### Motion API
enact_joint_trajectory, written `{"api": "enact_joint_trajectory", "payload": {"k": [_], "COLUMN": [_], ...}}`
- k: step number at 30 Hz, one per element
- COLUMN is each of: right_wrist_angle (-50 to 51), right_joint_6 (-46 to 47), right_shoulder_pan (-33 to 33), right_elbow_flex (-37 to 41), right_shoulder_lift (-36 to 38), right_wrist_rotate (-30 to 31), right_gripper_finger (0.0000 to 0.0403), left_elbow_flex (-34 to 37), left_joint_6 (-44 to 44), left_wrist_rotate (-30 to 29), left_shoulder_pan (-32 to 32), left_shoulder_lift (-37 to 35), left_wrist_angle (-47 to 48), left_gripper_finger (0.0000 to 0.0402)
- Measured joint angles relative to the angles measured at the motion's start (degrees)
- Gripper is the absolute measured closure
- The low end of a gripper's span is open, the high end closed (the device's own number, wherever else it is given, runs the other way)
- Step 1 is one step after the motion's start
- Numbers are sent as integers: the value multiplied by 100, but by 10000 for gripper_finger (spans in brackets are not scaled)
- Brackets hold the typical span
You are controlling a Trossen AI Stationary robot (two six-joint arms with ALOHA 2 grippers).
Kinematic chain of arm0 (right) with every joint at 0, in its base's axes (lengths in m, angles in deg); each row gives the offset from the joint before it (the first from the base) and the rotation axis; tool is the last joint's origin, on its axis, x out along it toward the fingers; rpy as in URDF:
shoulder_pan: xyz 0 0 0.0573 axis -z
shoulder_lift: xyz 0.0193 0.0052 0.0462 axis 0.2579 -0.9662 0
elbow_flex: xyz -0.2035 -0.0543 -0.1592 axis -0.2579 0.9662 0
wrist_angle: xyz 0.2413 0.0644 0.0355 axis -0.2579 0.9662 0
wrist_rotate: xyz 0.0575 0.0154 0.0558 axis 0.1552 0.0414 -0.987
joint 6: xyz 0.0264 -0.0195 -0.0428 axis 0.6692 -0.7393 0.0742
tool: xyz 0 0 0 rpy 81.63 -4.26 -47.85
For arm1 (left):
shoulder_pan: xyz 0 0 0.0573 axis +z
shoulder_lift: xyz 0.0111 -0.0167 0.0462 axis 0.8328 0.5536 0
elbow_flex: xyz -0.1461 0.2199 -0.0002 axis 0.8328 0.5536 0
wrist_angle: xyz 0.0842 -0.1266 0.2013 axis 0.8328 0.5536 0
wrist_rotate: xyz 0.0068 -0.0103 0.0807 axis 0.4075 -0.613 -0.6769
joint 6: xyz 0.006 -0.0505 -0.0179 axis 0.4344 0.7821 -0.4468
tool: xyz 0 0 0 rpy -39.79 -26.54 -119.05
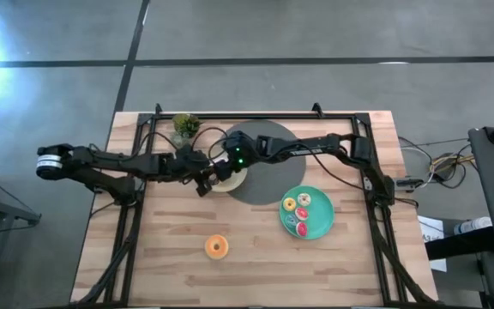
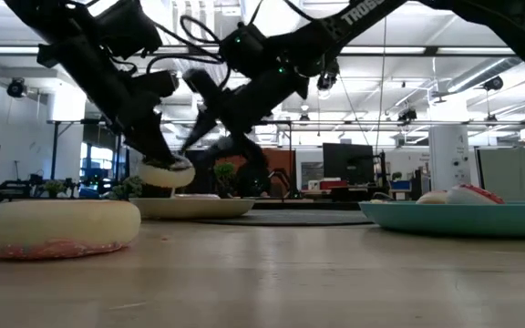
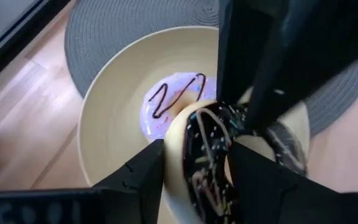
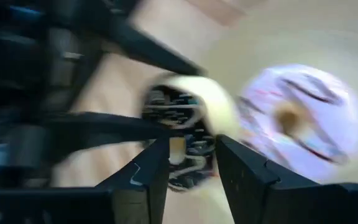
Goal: Pick & Place donuts
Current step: Put the large black donut on the brown plate, then adjust the large purple donut on the brown plate
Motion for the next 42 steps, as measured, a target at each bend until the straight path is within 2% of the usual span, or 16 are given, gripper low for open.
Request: {"api": "enact_joint_trajectory", "payload": {"k": [4,8,11,19,23,28,36,42], "right_wrist_angle": [707,850,804,1002,952,844,773,745], "right_joint_6": [-206,-288,-389,-915,-1090,-1911,-2134,-1954], "right_shoulder_pan": [74,174,192,239,264,267,380,387], "right_elbow_flex": [10,15,15,13,13,0,44,-18], "right_shoulder_lift": [50,146,244,259,106,70,7,-330], "right_wrist_rotate": [486,683,738,690,691,689,592,220], "right_gripper_finger": [291,299,301,291,290,300,320,321], "left_elbow_flex": [0,4,20,79,59,118,515,581], "left_joint_6": [-135,-497,-463,21,229,823,1237,1295], "left_wrist_rotate": [45,-338,-575,-584,-387,627,660,657], "left_shoulder_pan": [-2,37,64,66,46,-7,-61,-61], "left_shoulder_lift": [-174,-251,-328,-763,-875,-882,-493,-471], "left_wrist_angle": [-246,-278,40,316,340,48,-275,-476], "left_gripper_finger": [252,252,252,252,252,252,252,252]}}
